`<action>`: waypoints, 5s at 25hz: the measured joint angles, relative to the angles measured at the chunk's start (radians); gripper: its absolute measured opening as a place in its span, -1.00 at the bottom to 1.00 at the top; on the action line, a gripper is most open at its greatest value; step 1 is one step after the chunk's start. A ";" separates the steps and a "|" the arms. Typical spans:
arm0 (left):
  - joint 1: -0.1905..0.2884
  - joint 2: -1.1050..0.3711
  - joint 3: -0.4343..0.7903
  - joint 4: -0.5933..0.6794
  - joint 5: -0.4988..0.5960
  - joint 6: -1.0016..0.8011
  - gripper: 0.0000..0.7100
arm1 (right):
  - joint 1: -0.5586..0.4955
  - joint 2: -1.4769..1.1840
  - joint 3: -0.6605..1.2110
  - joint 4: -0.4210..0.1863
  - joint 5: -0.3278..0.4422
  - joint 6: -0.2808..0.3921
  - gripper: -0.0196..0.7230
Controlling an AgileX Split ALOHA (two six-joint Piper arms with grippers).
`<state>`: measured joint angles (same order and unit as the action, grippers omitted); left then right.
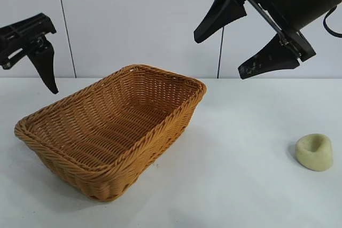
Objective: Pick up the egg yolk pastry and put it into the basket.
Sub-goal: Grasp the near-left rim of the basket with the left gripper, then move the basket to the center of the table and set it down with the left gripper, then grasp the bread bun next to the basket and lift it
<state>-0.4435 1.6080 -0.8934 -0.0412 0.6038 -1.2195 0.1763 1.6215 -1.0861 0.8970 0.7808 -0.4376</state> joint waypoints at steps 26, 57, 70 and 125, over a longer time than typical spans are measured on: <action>0.034 0.203 -0.040 -0.142 -0.038 0.139 -0.61 | 0.000 0.000 0.000 0.000 0.027 0.000 0.84; 0.198 0.522 -0.598 -0.241 0.397 1.038 -0.61 | 0.000 0.000 0.000 0.000 0.043 0.000 0.84; 0.198 0.542 -0.599 -0.255 0.394 1.003 -0.09 | 0.000 0.000 0.000 0.000 0.047 0.000 0.84; 0.390 -0.037 -0.458 0.041 0.608 1.126 0.88 | 0.000 0.000 0.000 -0.003 0.050 0.003 0.84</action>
<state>-0.0532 1.5715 -1.3517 0.0000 1.2122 -0.0938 0.1763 1.6215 -1.0861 0.8938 0.8308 -0.4343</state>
